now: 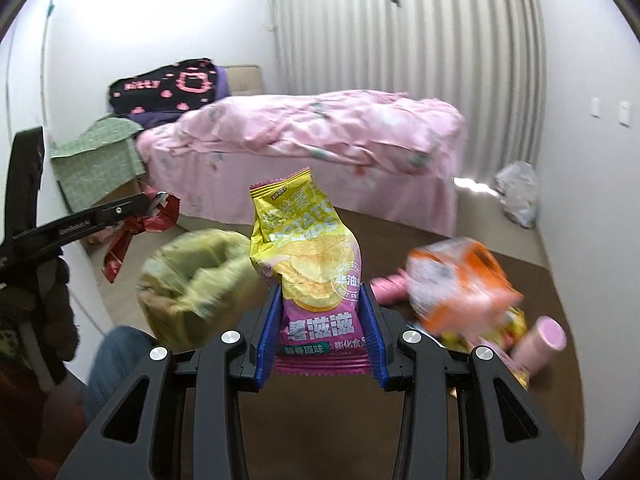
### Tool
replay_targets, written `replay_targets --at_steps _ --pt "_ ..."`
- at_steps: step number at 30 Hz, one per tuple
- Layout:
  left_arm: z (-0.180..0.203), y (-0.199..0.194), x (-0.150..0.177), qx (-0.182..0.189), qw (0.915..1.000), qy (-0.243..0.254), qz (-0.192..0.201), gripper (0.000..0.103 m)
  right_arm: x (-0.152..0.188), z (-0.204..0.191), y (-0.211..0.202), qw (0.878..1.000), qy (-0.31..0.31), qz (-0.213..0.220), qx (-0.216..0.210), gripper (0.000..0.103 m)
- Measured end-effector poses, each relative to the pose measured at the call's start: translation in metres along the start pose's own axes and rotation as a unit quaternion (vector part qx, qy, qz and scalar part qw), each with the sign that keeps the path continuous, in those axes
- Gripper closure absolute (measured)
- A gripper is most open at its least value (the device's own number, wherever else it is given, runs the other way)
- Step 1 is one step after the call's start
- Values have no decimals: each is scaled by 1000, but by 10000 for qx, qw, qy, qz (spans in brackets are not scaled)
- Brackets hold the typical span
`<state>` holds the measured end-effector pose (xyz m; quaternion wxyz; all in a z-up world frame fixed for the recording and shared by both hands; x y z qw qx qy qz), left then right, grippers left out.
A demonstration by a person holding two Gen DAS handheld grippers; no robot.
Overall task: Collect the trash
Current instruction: 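Carry both wrappers over the yellow bag and open both tools to drop them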
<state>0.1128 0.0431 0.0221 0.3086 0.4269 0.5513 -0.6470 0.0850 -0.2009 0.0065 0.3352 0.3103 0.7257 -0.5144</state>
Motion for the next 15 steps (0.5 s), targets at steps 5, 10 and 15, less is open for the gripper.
replay_targets --at_steps 5,10,15 --pt "-45 -11 -4 -374 9974 -545 279 73 -21 -43 27 9993 -247 -117 -248 67" --pt "-74 -9 7 -683 9940 -824 239 73 -27 -84 53 9971 -655 -126 -359 67" --pt "-81 -1 18 -776 9924 -933 205 73 -26 -110 79 9939 -956 -276 -467 67"
Point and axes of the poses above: each gripper's, at about its wrist camera, not at the fingertips, and y roughly the way its jaws point, z to its right, x to its underside, the point moved 4 cm from there along y, roughly the way its jaws point, and after that the axes turned 14 degrees about y, right-handed, at the moved point
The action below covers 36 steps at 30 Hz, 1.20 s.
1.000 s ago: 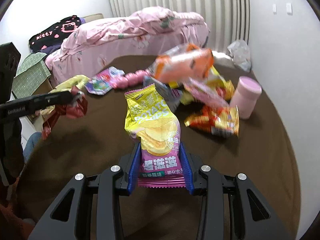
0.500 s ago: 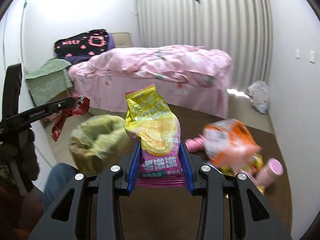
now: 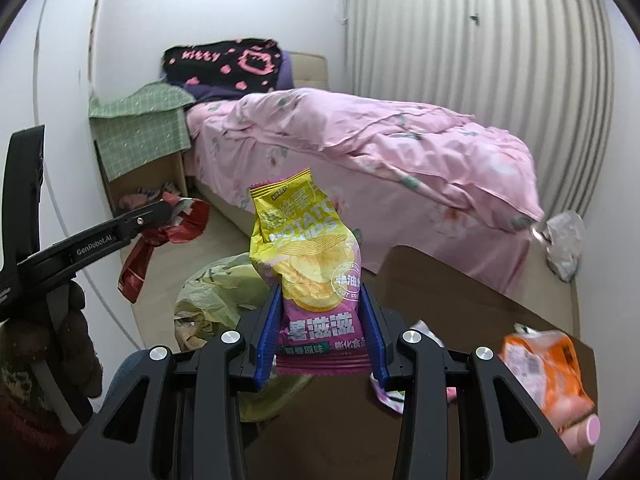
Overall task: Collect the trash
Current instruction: 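Carry both wrappers over the yellow bag and open both tools to drop them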
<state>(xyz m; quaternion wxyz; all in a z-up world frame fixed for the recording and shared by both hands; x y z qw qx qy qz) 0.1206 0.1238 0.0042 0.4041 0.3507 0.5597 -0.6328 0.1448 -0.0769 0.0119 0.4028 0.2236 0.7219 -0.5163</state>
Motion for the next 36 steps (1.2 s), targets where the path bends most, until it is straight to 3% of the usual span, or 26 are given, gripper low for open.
replay_targets --at_steps 7,11,16,22,31,33,36 --pt "-4 18 14 125 9998 -120 -135 73 0 4 34 9986 239 -367 -285 67" --pt "-9 39 27 363 9977 -378 -437 73 6 4 55 9974 235 -573 -358 67" --pt "-18 63 41 240 9961 -477 -695 73 17 5 84 9952 201 -849 -449 67" --pt "-29 76 42 94 9949 -682 -733 73 26 8 121 9904 389 -1148 -660 67" --pt "-38 92 43 104 9921 -905 -862 73 29 7 148 9878 453 -1214 -869 64" --pt "-41 93 39 194 9912 -1040 -793 59 30 8 153 9851 532 -1308 -979 58" --pt "-41 87 32 204 9928 -1022 -598 48 32 7 154 9826 589 -1355 -1128 51"
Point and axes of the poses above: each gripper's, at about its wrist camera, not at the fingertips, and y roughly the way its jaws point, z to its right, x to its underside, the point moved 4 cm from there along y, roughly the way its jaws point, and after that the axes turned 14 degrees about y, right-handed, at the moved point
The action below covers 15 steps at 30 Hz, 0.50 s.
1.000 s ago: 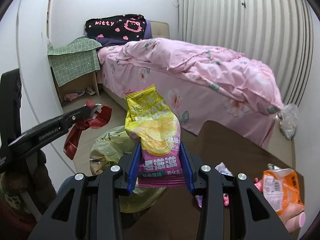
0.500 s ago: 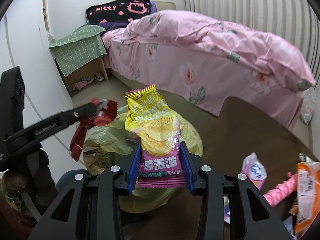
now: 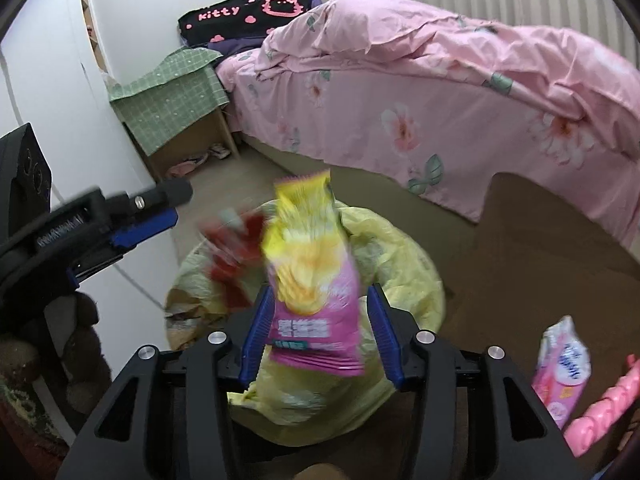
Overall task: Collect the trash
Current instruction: 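Carry both wrappers over the yellow bag and open both tools to drop them, then reach the left tool to the orange snack bag and grasp it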
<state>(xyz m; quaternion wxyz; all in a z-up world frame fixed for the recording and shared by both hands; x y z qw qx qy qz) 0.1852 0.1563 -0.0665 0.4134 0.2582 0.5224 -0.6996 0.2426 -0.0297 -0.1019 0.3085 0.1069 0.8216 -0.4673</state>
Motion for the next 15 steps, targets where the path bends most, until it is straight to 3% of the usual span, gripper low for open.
replay_targets --at_steps 8,15 --pt "4 -20 -5 -187 9996 134 178 46 7 18 -37 9994 157 275 158 50" --pt "33 -27 -1 -44 9989 449 103 46 30 65 -111 9930 448 864 666 49"
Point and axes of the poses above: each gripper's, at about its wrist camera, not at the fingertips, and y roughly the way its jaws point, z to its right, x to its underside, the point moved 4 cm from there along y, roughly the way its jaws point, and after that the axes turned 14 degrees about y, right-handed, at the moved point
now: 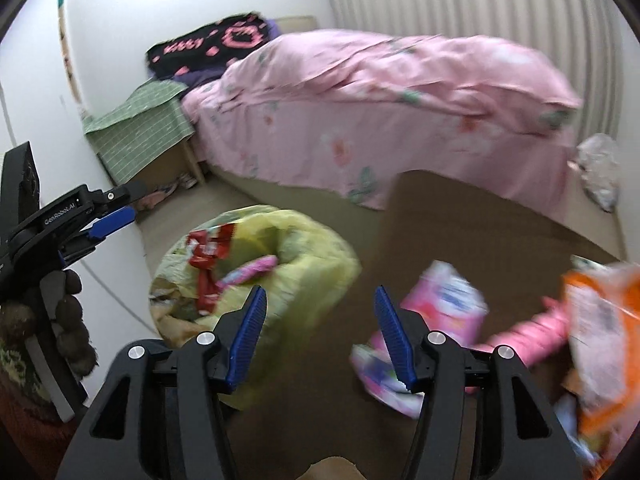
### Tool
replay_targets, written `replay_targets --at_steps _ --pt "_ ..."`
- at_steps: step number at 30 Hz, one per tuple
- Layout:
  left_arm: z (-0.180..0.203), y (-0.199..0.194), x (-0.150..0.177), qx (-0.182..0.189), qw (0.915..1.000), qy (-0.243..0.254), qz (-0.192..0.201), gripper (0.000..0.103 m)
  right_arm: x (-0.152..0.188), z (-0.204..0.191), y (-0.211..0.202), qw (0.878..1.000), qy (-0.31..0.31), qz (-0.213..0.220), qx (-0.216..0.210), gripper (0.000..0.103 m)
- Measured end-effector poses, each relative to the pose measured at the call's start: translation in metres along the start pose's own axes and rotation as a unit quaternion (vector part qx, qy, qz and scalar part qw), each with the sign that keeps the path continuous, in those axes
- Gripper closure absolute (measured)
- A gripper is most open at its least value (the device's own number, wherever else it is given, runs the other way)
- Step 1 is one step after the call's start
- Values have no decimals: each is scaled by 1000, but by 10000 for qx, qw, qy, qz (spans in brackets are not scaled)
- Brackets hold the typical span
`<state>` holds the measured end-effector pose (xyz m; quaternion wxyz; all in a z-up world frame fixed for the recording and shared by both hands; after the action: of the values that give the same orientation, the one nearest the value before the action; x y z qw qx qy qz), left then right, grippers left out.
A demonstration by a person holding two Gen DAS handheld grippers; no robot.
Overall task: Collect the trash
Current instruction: 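Reach the left tool to the orange snack bag and grasp it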
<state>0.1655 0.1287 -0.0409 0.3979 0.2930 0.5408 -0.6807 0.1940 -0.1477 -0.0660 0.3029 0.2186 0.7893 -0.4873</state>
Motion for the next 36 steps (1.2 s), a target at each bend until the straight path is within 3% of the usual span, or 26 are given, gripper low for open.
replay_targets --at_steps 4,6,8,10,16,19,24,27,29,32,34,35,36 --pt "37 2 5 322 9988 357 -89 46 13 36 -44 9993 101 305 195 45" --pt "60 5 9 516 9968 586 -164 46 28 54 -62 9990 111 203 389 45" --pt "88 8 16 753 9929 881 -252 46 42 70 -76 9972 -2 147 738 45" --pt "113 9 23 975 9884 1125 -316 46 57 89 -97 9916 -27 364 1237 45" --pt "192 14 44 1765 9638 1934 -509 46 82 149 -136 9775 471 550 1982 45" --pt "225 19 57 1963 9515 2273 -667 46 87 173 -148 9697 616 664 2271 45" --pt "270 29 69 2465 9369 2291 -946 45 95 193 -164 9598 679 861 2584 45" --pt "305 51 69 2817 9301 2000 -1245 35 101 206 -171 9589 884 923 2534 45" --pt "322 68 72 2979 9244 1821 -1534 35 106 214 -174 9592 1072 908 2452 45" --pt "347 101 84 2724 9252 1838 -1897 35 112 220 -179 9582 1207 925 2424 45" --pt "355 118 96 2322 9307 1897 -2097 35 118 223 -182 9563 1232 947 2478 45" --pt "356 126 102 2174 9315 1814 -2282 42 121 224 -183 9558 1226 943 2502 45" --pt "354 129 105 2165 9309 1709 -2394 56 123 224 -183 9552 1211 923 2537 45"
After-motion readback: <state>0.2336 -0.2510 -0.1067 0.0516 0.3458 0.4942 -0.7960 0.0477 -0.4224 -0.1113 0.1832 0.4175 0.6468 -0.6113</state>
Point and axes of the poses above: each gripper's, at about its wrist camera, not at the fingertips, and y roughly the way its jaws point, z to its right, x to its underside, the point moved 4 cm from there along y, roughly the way its jaws point, and after that the axes turned 14 degrees about y, right-handed, at the moved point
